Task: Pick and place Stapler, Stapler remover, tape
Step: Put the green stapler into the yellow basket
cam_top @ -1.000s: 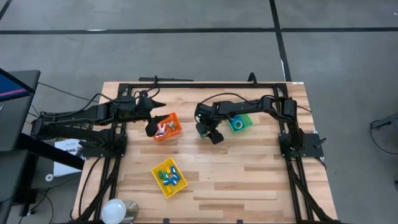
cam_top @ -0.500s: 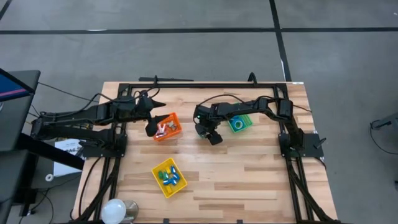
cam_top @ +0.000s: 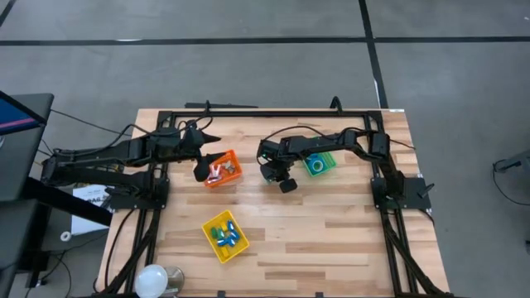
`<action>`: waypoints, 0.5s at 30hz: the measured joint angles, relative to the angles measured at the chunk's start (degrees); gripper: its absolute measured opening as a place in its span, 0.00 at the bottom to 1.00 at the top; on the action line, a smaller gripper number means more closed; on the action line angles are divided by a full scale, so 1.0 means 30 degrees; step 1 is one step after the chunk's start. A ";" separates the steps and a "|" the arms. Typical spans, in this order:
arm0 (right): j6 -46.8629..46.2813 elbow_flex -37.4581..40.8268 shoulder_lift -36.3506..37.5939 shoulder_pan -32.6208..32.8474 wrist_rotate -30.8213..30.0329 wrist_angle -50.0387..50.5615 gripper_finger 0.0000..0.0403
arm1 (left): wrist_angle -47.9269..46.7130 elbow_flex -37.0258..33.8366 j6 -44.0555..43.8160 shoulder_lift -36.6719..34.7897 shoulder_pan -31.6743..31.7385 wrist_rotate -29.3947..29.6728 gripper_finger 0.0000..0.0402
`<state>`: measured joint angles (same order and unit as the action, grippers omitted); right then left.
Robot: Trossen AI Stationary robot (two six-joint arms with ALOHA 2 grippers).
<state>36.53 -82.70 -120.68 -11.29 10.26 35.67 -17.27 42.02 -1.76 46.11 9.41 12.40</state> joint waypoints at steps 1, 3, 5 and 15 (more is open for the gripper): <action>0.0000 -0.0016 0.0000 0.0012 0.0000 0.0071 0.14 | 0.0050 0.0000 0.0000 0.0004 0.0000 0.0007 0.61; 0.0000 -0.0026 0.0000 0.0094 0.0006 0.0174 0.11 | 0.0100 0.0000 0.0000 0.0000 0.0000 0.0007 0.61; -0.0007 -0.0026 0.0000 0.0184 0.0007 0.0178 0.11 | 0.0106 0.0000 0.0000 0.0003 0.0000 0.0007 0.61; -0.0226 -0.2065 -0.0007 0.0523 -0.0193 0.2877 0.14 | 0.0802 0.0000 0.0000 0.0007 0.0000 0.0007 0.61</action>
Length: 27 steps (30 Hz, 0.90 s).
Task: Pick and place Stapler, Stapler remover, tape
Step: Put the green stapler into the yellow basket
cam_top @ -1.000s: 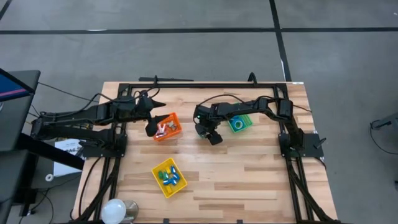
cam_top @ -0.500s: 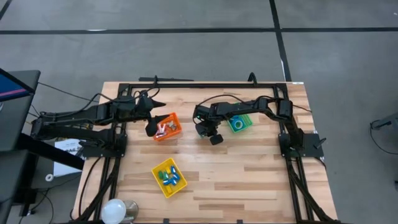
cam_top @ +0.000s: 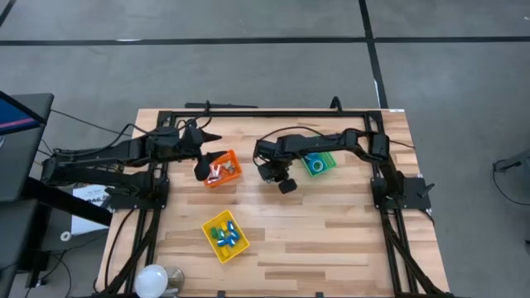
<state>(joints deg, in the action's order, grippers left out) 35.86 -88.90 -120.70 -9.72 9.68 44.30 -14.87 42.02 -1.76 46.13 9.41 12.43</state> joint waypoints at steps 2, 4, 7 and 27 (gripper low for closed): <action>-0.0406 -0.1002 0.0000 -0.0020 -0.0358 0.0586 0.13 | 0.0007 0.0000 0.0000 -0.0007 0.0000 0.0000 0.61; -0.0641 -0.2084 0.0000 -0.0035 -0.0675 0.1290 0.13 | 0.0038 0.0000 0.0000 0.0000 0.0000 0.0000 0.61; -0.1062 -0.3753 0.0000 -0.0126 -0.0816 0.2480 0.13 | 0.0356 0.0000 -0.0014 0.0000 0.0000 0.0000 0.61; -0.5749 -0.8127 0.4326 -0.0781 -0.1428 0.5169 0.12 | 0.1842 0.0000 -0.0066 -0.0488 -0.0007 0.0058 0.61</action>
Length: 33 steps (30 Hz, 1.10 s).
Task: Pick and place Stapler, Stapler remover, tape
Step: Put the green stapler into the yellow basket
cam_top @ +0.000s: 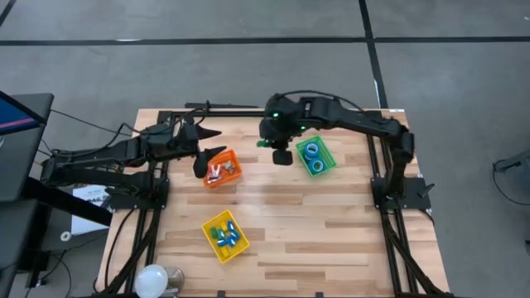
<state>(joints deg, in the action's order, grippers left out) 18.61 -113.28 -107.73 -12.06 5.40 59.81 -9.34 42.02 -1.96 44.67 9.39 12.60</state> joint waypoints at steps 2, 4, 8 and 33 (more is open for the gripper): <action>-0.0812 0.0001 0.0685 0.0279 -0.0693 -0.1230 0.12 | 0.0904 0.0005 0.0040 0.0265 0.0000 -0.0200 0.61; -0.1390 -0.0004 0.1320 0.0520 -0.1332 -0.2117 0.12 | 0.1371 -0.0012 0.0057 0.0374 -0.0007 -0.0328 0.61; -0.2050 -0.0004 0.2097 0.0919 -0.2707 -0.2736 0.12 | 0.2518 -0.0020 0.0189 0.0792 -0.0051 -0.0350 0.61; -0.3402 0.0032 0.1153 0.2222 -0.2750 -0.2185 0.14 | 0.7488 0.0000 0.4290 0.5114 -0.0656 -0.3402 0.59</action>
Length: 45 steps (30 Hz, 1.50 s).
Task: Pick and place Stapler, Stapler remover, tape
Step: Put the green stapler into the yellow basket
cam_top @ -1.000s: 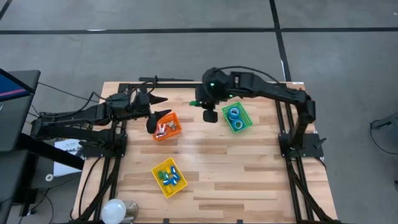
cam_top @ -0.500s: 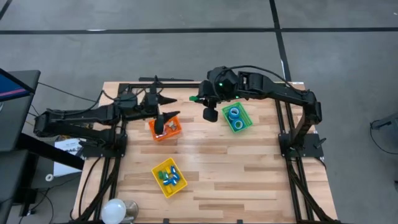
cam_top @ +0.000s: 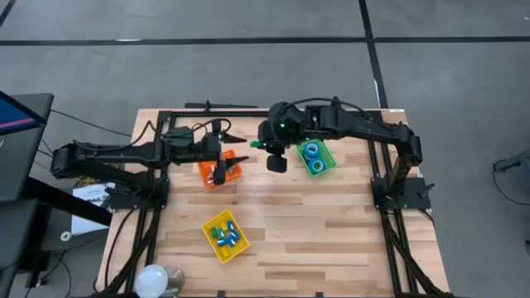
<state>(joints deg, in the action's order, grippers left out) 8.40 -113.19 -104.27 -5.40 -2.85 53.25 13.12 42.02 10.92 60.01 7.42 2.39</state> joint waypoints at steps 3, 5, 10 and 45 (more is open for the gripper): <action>-0.0015 0.0000 0.0000 0.0076 0.0007 0.0015 0.14 | 0.0141 0.0000 0.0270 -0.0001 0.0000 0.0015 0.57; -0.0071 0.0000 -0.0008 0.0069 0.0007 0.0015 0.14 | 0.0133 0.0000 0.0278 0.0000 0.0000 0.0029 0.57; -0.0036 0.0000 -0.0008 0.0041 0.0002 0.0003 0.14 | 0.0240 0.0000 0.0276 0.0061 0.0000 0.0029 0.57; 0.0337 0.0356 -0.0716 0.0666 0.0007 -0.1929 0.12 | 0.0255 0.0000 -0.1668 0.0153 -0.0009 0.0036 0.53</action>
<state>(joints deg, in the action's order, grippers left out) 9.42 -112.12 -106.42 -3.40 -2.83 47.47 13.89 42.02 5.91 60.47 7.39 2.50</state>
